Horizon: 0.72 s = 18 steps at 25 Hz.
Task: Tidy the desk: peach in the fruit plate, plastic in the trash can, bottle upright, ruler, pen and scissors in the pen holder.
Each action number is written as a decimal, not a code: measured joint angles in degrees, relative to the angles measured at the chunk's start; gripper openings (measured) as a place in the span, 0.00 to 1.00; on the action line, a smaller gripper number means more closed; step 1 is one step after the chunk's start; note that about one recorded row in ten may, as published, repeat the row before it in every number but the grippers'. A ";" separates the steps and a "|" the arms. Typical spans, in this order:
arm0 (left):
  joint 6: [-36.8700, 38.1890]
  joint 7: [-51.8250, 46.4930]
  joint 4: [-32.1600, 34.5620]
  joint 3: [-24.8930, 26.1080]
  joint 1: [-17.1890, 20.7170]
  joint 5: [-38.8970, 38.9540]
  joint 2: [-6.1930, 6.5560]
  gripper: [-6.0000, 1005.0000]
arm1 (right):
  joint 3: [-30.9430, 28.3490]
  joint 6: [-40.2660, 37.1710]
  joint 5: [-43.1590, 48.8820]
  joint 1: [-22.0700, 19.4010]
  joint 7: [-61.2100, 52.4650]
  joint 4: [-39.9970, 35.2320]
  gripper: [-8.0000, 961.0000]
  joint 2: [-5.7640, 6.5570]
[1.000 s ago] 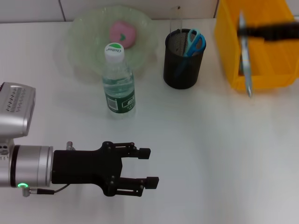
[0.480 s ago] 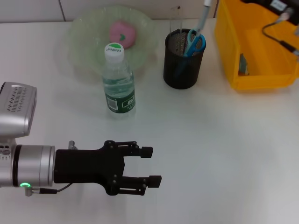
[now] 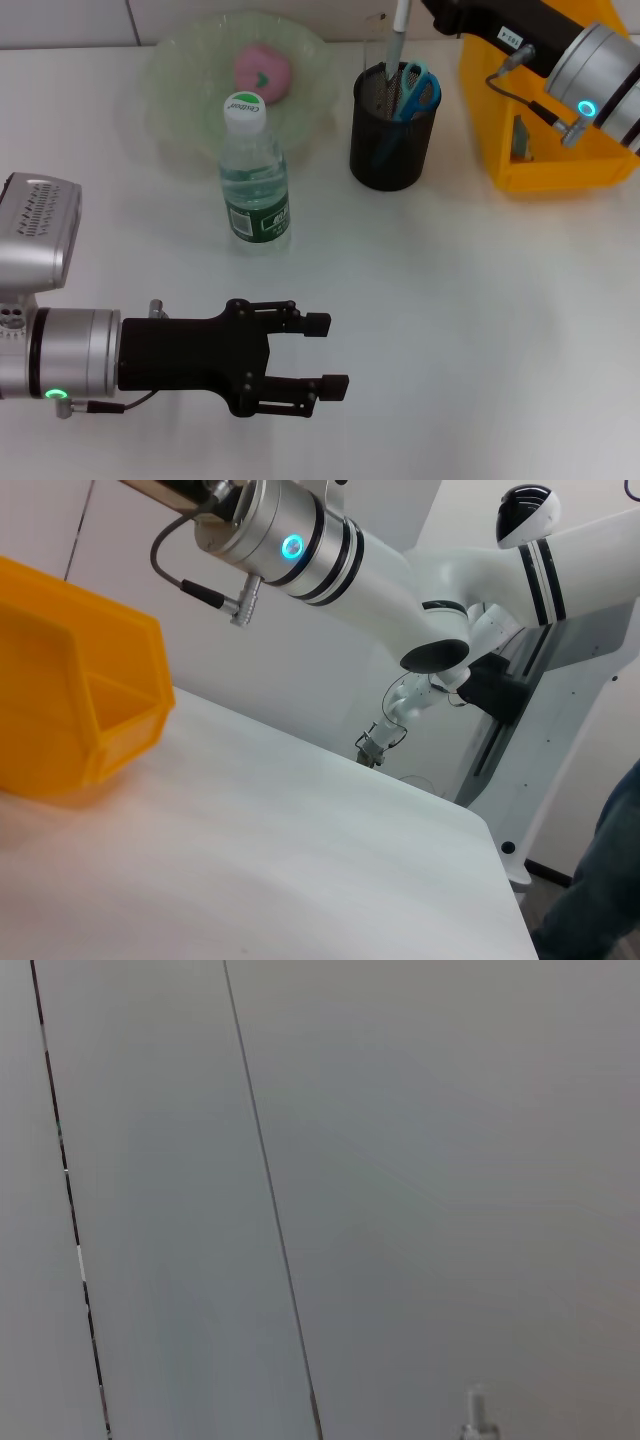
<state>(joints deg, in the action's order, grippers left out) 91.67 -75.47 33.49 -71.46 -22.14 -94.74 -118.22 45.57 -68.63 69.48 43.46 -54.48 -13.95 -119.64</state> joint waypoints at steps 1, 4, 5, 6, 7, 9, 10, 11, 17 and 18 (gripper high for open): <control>0.00 -0.01 0.00 0.00 -0.01 0.00 0.00 0.77 | 0.00 0.04 0.04 0.02 0.03 0.17 0.20 0.00; 0.00 -0.08 0.00 0.01 -0.01 0.00 0.00 0.77 | 0.00 0.06 0.09 -0.21 -0.07 0.35 0.21 0.00; 0.00 -0.08 0.00 0.01 -0.01 0.00 0.00 0.77 | -0.01 0.06 0.09 -0.34 -0.11 0.38 0.22 0.00; 0.00 -0.09 0.00 0.01 -0.01 0.00 0.00 0.77 | -0.01 0.05 0.09 -0.46 -0.17 0.39 0.23 0.00; 0.00 -0.10 0.00 0.02 -0.01 0.00 0.00 0.77 | -0.02 0.01 0.09 -0.64 -0.30 0.41 0.23 0.01; 0.02 -0.11 0.00 0.03 -0.01 0.00 0.01 0.77 | -0.03 -0.30 0.09 -0.98 -0.75 0.38 0.29 0.02; 0.02 -0.11 0.00 0.03 -0.01 0.00 0.01 0.77 | -0.04 -0.68 0.10 -1.23 -1.21 0.27 0.33 0.07; 0.02 -0.11 0.00 0.03 -0.01 0.00 0.01 0.77 | -0.04 -1.43 0.20 -1.56 -2.05 -0.02 0.38 0.15; 1.74 0.25 0.01 2.17 0.71 0.00 0.25 0.77 | 0.80 -9.60 4.78 -7.80 -12.53 -9.31 0.55 0.55; 2.28 0.25 0.05 2.81 0.98 -0.01 0.42 0.77 | 0.84 -11.42 6.18 -9.64 -14.70 -11.86 0.57 0.55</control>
<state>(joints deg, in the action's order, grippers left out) 93.96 -75.22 33.54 -68.66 -21.16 -94.75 -117.80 46.41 -80.04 75.66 33.82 -69.18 -25.81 -119.09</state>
